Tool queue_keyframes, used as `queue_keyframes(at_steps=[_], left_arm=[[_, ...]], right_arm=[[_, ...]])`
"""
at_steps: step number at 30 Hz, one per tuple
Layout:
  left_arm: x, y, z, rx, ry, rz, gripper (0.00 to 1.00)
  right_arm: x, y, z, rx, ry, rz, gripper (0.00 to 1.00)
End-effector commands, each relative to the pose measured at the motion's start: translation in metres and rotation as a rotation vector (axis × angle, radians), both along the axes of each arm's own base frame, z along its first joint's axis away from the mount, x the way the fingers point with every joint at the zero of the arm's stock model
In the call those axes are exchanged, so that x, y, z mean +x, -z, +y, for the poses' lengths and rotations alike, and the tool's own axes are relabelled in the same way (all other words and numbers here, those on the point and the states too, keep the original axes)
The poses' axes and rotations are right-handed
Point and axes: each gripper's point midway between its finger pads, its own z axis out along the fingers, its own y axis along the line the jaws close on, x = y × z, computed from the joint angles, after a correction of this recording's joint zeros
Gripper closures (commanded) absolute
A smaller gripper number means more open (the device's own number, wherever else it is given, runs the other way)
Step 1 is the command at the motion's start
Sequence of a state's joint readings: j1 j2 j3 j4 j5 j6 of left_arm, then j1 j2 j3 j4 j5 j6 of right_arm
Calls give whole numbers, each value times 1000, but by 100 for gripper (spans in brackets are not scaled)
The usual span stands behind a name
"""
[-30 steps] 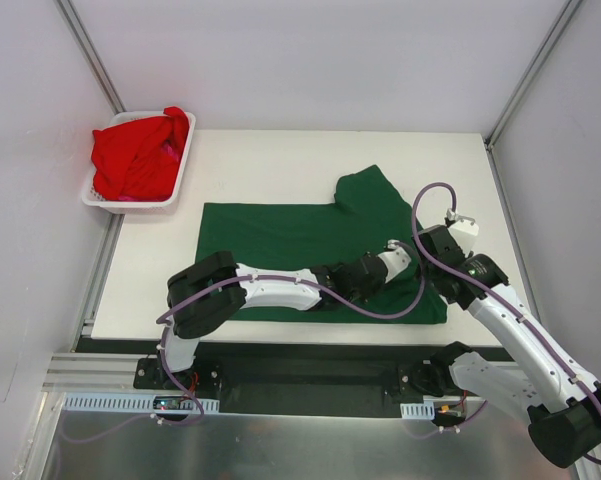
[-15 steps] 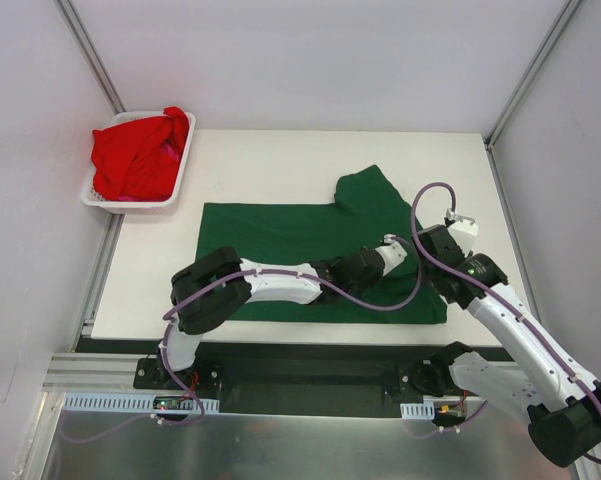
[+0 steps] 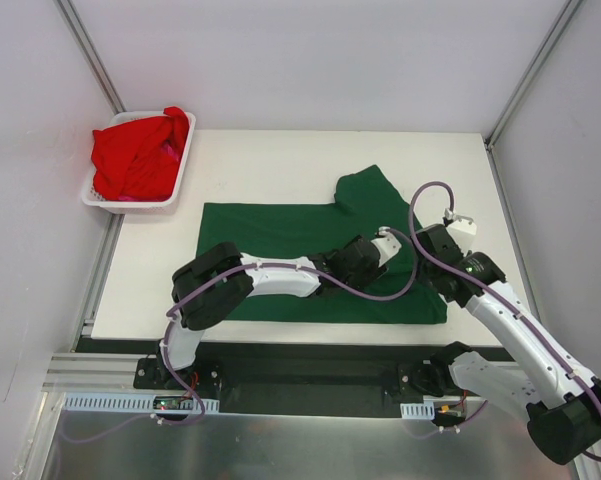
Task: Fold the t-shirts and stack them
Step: Fold the tshirt
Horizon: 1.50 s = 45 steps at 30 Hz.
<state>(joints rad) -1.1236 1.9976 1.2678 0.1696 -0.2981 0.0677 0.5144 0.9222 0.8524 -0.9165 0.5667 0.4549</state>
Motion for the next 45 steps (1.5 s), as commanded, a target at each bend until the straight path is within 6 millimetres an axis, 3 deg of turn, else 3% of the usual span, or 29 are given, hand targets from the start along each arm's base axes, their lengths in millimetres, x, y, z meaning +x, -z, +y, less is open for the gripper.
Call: queue_keyframes(at_steps=[1, 3, 6, 14, 20, 32, 36, 37, 39, 40, 41, 43, 45], left_arm=[[12, -10, -10, -34, -22, -24, 39], [14, -12, -10, -36, -26, -32, 30], [16, -19, -8, -40, -34, -45, 26], [30, -46, 19, -92, -101, -66, 25], [45, -34, 44, -73, -155, -56, 25], [73, -28, 51, -78, -206, -65, 26], [73, -44, 56, -106, -217, -77, 26], [73, -55, 58, -127, -223, -83, 26], [69, -58, 66, -143, -233, -59, 27], [68, -68, 69, -167, -235, -61, 27], [63, -66, 73, -164, -234, -52, 27], [59, -75, 80, -179, -235, -57, 27], [52, -71, 88, -191, -257, -33, 27]], right_arm=[[0, 4, -1, -8, -4, 7, 51], [-1, 6, -1, -8, -9, 14, 51], [-1, 9, 1, 0, -10, 19, 51], [0, 13, 3, 27, -9, 12, 51], [0, 16, 6, 43, -19, 23, 51], [0, 24, 11, 57, -52, 41, 52], [3, 28, 13, 60, -67, 39, 59], [3, 30, 14, 60, -71, 43, 66], [5, 35, 16, 64, -75, 49, 77], [6, 38, 17, 63, -77, 57, 88], [6, 41, 19, 69, -78, 61, 92], [9, 45, 21, 74, -84, 62, 95], [13, 49, 23, 68, -83, 65, 89]])
